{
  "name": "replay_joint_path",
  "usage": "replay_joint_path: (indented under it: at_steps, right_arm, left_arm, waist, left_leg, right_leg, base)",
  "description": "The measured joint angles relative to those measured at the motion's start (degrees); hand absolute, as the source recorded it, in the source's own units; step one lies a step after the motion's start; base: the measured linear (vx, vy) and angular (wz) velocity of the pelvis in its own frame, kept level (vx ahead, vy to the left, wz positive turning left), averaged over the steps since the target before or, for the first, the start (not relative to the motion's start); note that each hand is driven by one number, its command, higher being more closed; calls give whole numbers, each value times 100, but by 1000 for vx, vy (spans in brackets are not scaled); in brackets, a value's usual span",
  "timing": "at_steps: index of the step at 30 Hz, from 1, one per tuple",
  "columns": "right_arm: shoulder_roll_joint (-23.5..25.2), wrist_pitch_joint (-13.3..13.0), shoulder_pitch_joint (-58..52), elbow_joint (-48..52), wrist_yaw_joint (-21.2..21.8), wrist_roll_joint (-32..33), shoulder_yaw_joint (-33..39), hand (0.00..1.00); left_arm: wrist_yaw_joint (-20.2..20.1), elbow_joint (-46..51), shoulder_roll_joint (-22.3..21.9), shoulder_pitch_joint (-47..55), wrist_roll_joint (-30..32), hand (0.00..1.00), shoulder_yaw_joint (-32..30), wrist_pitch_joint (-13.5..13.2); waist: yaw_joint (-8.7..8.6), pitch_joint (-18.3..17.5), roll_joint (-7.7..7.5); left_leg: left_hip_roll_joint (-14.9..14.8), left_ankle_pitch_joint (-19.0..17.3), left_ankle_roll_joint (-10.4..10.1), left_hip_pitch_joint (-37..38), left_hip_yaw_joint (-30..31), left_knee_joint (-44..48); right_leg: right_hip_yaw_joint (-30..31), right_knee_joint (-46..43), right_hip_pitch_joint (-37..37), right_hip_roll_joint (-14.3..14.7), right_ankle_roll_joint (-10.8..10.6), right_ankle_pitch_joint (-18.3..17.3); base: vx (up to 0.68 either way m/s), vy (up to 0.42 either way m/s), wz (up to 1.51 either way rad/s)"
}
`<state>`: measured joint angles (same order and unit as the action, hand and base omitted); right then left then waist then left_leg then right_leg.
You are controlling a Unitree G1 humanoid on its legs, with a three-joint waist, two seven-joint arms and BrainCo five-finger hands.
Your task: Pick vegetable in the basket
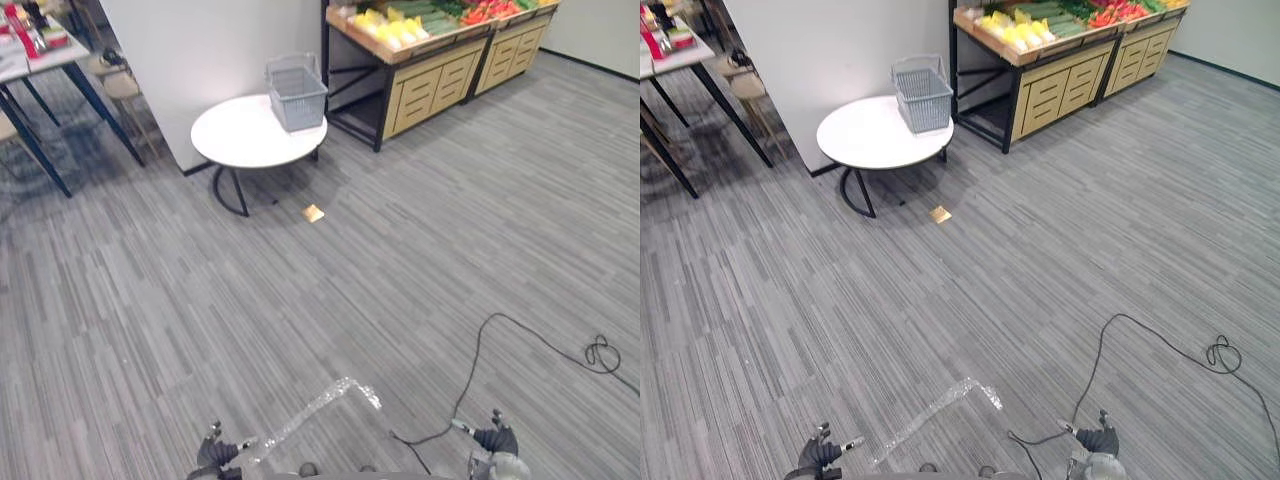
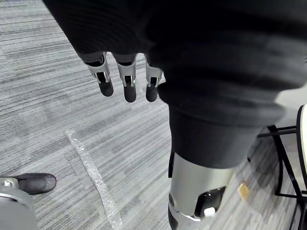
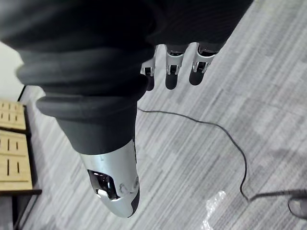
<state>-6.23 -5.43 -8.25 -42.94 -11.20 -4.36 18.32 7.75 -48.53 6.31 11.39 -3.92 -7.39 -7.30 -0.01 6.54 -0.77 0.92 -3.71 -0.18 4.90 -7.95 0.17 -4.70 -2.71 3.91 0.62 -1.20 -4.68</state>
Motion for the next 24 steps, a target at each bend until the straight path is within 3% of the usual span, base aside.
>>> replay_joint_path:
  at_steps: [4,11,17,19,21,22,24]
  right_arm:
    - [-116,-7,6,393,-2,-97,-7,0]
    - [-143,-56,22,928,1,-100,-148,0]
    - [-164,-65,172,1078,-9,-95,-280,0]
    - [-165,-63,188,1182,-22,-82,-303,0]
    - [-136,-62,163,1329,-92,-69,-311,0]
    - [-121,-55,175,1348,-113,-64,-316,0]
    - [-83,-32,31,1696,-127,-48,-492,0]
  left_arm:
    - [5,461,13,18,-3,0,2,-51]
    - [3,1302,53,88,-54,0,51,-157]
    - [22,1934,53,113,-205,0,52,-202]
    - [74,2090,52,121,-258,0,51,-205]
    - [127,2278,59,178,-321,0,44,-213]
    - [128,2280,62,177,-325,0,47,-212]
    - [144,2361,81,225,-326,0,76,-212]
  waist:
    - [-94,84,132]
    - [-169,137,151]
    - [-188,215,236]
    - [-177,243,290]
    - [-141,264,286]
    - [-127,284,260]
    - [-221,398,190]
  left_leg:
    - [5,-2,-3,88,-5,14]
    - [4,-138,-98,57,-7,320]
    - [-48,-681,-25,-376,-51,929]
    - [-59,-917,53,-480,-85,1117]
    - [-26,-1306,217,-467,-158,1280]
    - [13,-1341,234,-430,-160,1301]
    - [114,-1554,382,-200,-11,1416]
  right_leg:
    - [-2,8,134,-19,-2,1]
    - [7,-4,230,-60,-35,-21]
    - [40,-117,-3,-64,-210,-228]
    - [74,-514,-219,-80,-251,-484]
    - [68,-1870,-815,-187,-408,-1083]
    - [41,-2311,-985,-256,-432,-1167]
    - [-195,-4348,-1771,-555,-355,-1066]
  base:
    - [154,-7,-3]
    - [92,-20,-4]
    - [53,-1,-6]
    - [53,31,-12]
    - [61,65,-14]
    - [89,87,-1]
    - [179,82,23]
